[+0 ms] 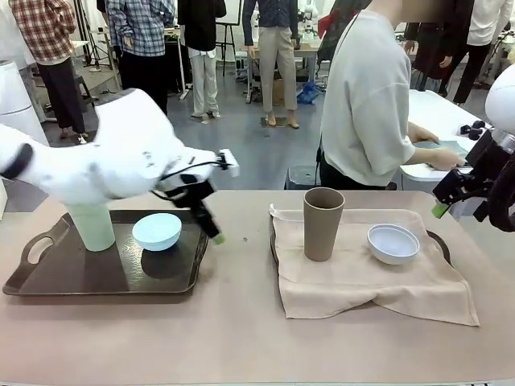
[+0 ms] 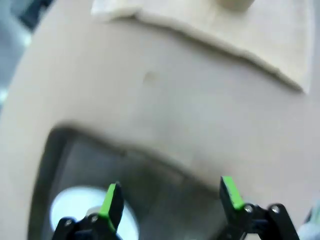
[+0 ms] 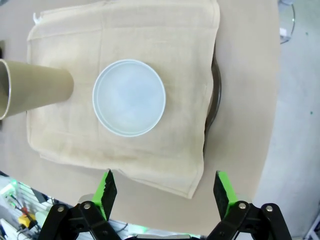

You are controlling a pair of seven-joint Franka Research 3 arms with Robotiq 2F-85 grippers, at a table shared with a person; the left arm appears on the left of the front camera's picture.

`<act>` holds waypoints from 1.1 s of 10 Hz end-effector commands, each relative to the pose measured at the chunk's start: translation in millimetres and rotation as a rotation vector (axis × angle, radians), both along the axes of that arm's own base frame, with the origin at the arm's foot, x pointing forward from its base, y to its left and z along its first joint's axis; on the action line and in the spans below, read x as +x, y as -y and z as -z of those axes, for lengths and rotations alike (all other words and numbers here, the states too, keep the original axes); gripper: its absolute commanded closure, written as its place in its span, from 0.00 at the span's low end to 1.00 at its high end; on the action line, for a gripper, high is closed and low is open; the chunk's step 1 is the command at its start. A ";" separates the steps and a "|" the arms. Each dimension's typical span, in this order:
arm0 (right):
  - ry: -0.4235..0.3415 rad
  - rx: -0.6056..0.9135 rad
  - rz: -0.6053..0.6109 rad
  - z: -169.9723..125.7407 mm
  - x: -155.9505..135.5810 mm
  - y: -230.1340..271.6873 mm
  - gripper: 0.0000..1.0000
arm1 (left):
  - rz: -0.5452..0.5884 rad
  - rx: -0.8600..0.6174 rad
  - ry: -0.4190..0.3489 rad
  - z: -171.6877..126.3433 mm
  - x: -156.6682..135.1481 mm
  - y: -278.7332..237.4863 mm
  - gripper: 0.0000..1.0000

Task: Set up a tray with a mat and arrange the tableware.
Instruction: Place the Picnic Bowl and Reusable plastic cup back onto the Handle tray in front of the human's position.

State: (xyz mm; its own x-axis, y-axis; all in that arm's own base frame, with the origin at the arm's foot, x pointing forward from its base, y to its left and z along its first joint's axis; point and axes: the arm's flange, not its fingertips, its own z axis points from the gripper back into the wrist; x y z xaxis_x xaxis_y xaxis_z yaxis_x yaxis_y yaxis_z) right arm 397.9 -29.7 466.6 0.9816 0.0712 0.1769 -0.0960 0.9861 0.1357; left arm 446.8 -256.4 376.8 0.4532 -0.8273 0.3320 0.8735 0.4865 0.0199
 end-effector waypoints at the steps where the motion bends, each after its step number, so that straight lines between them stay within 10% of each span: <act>1: -0.011 -0.075 0.019 -17.5 -9.5 -15.2 0.00 | -0.178 0.216 -0.128 -104.1 -22.7 43.8 0.00; 9: -0.042 -0.117 -0.010 -31.4 -15.4 -37.2 0.00 | -0.205 0.093 -0.242 -153.5 -66.1 18.7 0.00; 11: -0.042 -0.117 -0.010 -31.4 -15.4 -37.2 0.00 | -0.269 0.251 -0.185 -166.1 -69.0 29.7 0.00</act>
State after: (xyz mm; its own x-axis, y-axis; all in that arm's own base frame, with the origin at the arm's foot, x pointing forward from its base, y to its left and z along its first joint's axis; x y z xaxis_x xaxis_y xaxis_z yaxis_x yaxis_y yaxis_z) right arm 383.3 7.7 498.1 0.9872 0.1006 0.1241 -0.1047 0.9941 0.0270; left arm 381.0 -283.8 538.4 0.6930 -0.7192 0.0495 0.7208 0.6925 -0.0292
